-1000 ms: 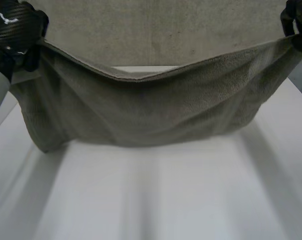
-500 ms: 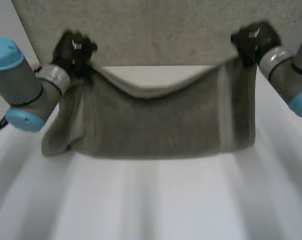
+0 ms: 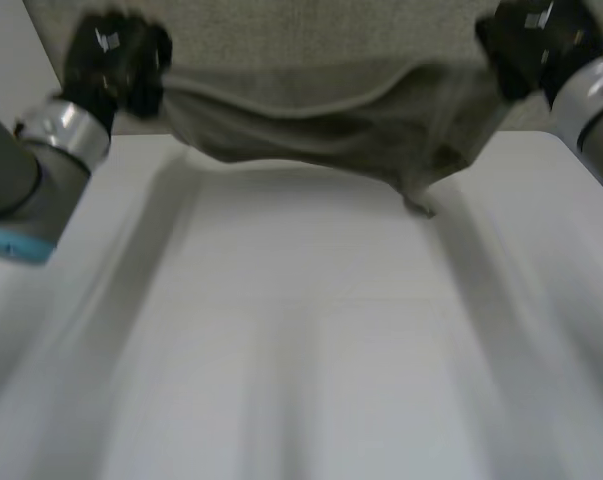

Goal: Fold the towel.

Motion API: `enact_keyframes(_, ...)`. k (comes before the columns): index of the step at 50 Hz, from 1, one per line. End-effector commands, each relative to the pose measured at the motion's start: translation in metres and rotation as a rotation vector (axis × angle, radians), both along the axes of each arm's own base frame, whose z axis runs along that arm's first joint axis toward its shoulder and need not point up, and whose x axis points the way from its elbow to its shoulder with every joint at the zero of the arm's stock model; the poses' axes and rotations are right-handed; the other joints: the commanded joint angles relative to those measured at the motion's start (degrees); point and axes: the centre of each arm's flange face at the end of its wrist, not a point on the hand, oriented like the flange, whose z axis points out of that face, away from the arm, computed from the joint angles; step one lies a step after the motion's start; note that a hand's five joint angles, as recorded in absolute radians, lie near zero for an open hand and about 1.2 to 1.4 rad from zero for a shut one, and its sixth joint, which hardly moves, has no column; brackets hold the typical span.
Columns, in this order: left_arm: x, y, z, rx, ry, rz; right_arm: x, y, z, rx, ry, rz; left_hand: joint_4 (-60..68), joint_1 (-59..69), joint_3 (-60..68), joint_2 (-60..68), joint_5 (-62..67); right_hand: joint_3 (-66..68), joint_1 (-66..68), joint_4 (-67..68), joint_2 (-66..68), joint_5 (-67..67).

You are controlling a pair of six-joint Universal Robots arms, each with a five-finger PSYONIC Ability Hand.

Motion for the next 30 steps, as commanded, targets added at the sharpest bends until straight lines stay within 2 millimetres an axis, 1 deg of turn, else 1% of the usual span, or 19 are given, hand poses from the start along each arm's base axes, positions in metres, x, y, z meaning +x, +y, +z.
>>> enact_keyframes(1,0.019,0.024,-0.084,0.186,-0.195,0.039,-0.026,0.015,-0.072,0.279,0.068,-0.007,-7.4,-3.3,-8.7,-7.2,-15.3,2.6,3.2,2.7,3.8,3.0)
enact_keyframes(3,0.031,0.035,-0.110,0.226,-0.303,0.052,-0.035,0.024,-0.080,0.308,0.097,-0.012,-7.4,-3.3,-8.7,-7.2,-15.3,2.6,3.2,2.7,3.8,3.0)
enact_keyframes(4,0.031,0.036,-0.110,0.226,-0.303,0.052,-0.035,0.024,-0.080,0.308,0.098,-0.012,-7.4,-3.3,-8.7,-7.2,-15.3,2.6,3.2,2.7,3.8,3.0)
enact_keyframes(5,0.034,0.042,-0.120,0.239,-0.349,0.047,-0.039,0.027,-0.079,0.305,0.111,-0.020,-7.4,-3.3,-8.7,-7.2,-15.3,2.6,3.2,2.7,3.8,3.0)
enact_keyframes(6,0.034,0.042,-0.120,0.239,-0.350,0.047,-0.039,0.027,-0.079,0.305,0.111,-0.020,-7.4,-3.3,-8.7,-7.2,-15.3,2.6,3.2,2.7,3.8,3.0)
enact_keyframes(8,0.035,0.055,-0.131,0.245,-0.425,0.029,-0.052,0.031,-0.069,0.285,0.125,-0.057,-7.4,-3.3,-8.7,-7.2,-15.3,2.6,3.2,2.7,3.8,3.0)
enact_keyframes(10,0.036,0.060,-0.128,0.238,-0.441,0.028,-0.058,0.035,-0.061,0.282,0.125,-0.072,-7.4,-3.3,-8.7,-7.2,-15.3,2.6,3.2,2.7,3.8,3.0)
enact_keyframes(13,0.038,0.070,-0.114,0.219,-0.446,0.031,-0.066,0.046,-0.042,0.277,0.116,-0.090,-7.4,-3.3,-8.7,-7.2,-15.3,2.6,3.2,2.7,3.8,3.0)
enact_keyframes(14,0.038,0.074,-0.106,0.209,-0.444,0.034,-0.066,0.046,-0.042,0.277,0.116,-0.090,-7.4,-3.3,-8.7,-7.2,-15.3,2.6,3.2,2.7,3.8,3.0)
enact_keyframes(15,0.038,0.074,-0.106,0.209,-0.444,0.034,-0.067,0.052,-0.032,0.267,0.112,-0.087,-7.4,-3.3,-8.7,-7.2,-15.3,2.6,3.2,2.7,3.8,3.0)
enact_keyframes(16,0.039,0.077,-0.095,0.190,-0.440,0.039,-0.067,0.060,-0.022,0.253,0.110,-0.077,-7.4,-3.3,-8.7,-7.2,-15.3,2.6,3.2,2.7,3.8,3.0)
enact_keyframes(17,0.039,0.077,-0.095,0.190,-0.440,0.039,-0.067,0.060,-0.021,0.253,0.110,-0.077,-7.4,-3.3,-8.7,-7.2,-15.3,2.6,3.2,2.7,3.8,3.0)
enact_keyframes(19,0.042,0.085,-0.068,0.146,-0.413,0.054,-0.065,0.073,0.001,0.197,0.104,-0.060,-7.4,-3.3,-8.7,-7.2,-15.3,2.6,3.2,2.7,3.8,3.0)
enact_keyframes(20,0.042,0.085,-0.068,0.146,-0.413,0.054,-0.065,0.073,0.001,0.196,0.104,-0.060,-7.4,-3.3,-8.7,-7.2,-15.3,2.6,3.2,2.7,3.8,3.0)
enact_keyframes(22,0.043,0.095,-0.044,0.125,-0.355,0.053,-0.065,0.084,0.024,0.123,0.095,-0.056,-7.4,-3.3,-8.7,-7.2,-15.3,2.6,3.2,2.7,3.8,3.0)
enact_keyframes(23,0.043,0.095,-0.043,0.125,-0.355,0.053,-0.065,0.084,0.024,0.123,0.095,-0.056,-7.4,-3.3,-8.7,-7.2,-15.3,2.6,3.2,2.7,3.8,3.0)
enact_keyframes(25,0.044,0.107,-0.020,0.111,-0.281,0.045,-0.067,0.092,0.042,0.077,0.073,-0.062,-7.4,-3.3,-8.7,-7.2,-15.3,2.6,3.2,2.7,3.8,3.0)
enact_keyframes(28,0.045,0.113,-0.009,0.100,-0.250,0.042,-0.067,0.097,0.050,0.062,0.065,-0.064,-7.4,-3.3,-8.7,-7.2,-15.3,2.6,3.2,2.7,3.8,3.0)
enact_keyframes(30,0.048,0.124,0.009,0.067,-0.203,0.041,-0.068,0.105,0.060,0.051,0.062,-0.061,-7.4,-3.3,-8.7,-7.2,-15.3,2.6,3.2,2.7,3.8,3.0)
